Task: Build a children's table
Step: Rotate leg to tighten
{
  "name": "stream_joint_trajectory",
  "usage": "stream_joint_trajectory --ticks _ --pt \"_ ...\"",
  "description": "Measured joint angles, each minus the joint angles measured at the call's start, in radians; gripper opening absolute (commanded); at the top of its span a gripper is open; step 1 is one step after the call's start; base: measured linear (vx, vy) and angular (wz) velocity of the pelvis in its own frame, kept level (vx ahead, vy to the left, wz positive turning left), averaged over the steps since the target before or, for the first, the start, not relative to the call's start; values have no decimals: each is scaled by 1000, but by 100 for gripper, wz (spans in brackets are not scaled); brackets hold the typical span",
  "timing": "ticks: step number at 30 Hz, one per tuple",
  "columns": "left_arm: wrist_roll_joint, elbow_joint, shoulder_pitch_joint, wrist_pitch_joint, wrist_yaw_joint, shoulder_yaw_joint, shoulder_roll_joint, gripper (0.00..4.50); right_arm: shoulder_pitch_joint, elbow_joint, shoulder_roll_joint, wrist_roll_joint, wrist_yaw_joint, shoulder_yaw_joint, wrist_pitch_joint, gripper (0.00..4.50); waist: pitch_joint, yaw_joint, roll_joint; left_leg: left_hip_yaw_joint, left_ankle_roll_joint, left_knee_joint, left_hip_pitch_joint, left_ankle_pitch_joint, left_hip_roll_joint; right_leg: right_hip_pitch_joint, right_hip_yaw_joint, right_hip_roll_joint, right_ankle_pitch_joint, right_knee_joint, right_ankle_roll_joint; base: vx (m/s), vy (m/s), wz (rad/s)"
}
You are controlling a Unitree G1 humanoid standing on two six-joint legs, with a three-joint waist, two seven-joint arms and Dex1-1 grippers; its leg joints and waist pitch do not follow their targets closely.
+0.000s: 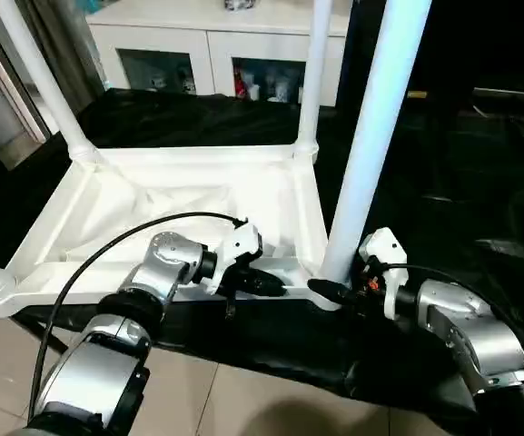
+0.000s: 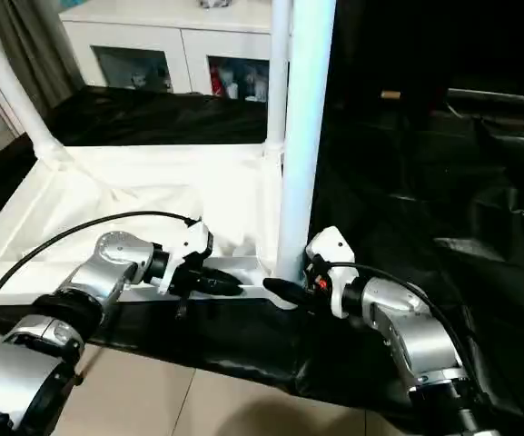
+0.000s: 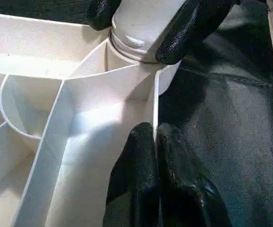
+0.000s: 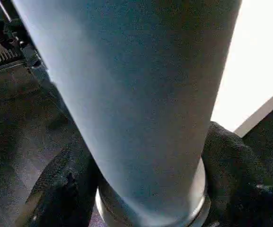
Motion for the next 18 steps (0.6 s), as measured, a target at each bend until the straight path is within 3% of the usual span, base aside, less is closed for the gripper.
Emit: stream_joint_trajectory --ticks 7,9,12,15,18 --pt "-1 -12 5 11 -7 0 1 0 3 -4 2 5 2 -1 7 264 0 0 0 0 1 0 0 1 0 0 0 0 -1 0 0 0 0 0" --pt "1 -9 5 8 26 0 -1 0 4 16 31 -8 -40 -6 -25 264 0 0 -1 0 0 0 0 0 0 0 0 0 -1 1 0 0 0 0" --pt "14 17 -7 3 138 4 -24 0 -5 79 100 -31 -182 -42 -77 263 -1 -10 -2 0 0 4 2 0 0 2 1 0 -1 2 2 0 0 0" --pt "40 44 -27 8 259 7 -73 0 -28 126 158 -53 -316 -78 -93 263 0 -24 -4 0 0 6 2 0 -2 4 2 -1 -2 0 3 0 0 0" --pt "54 74 -55 28 367 7 -124 0 -51 162 216 -68 -455 -118 -101 263 0 -28 -4 0 0 6 2 0 -3 3 3 -1 -2 -3 3 0 0 0"
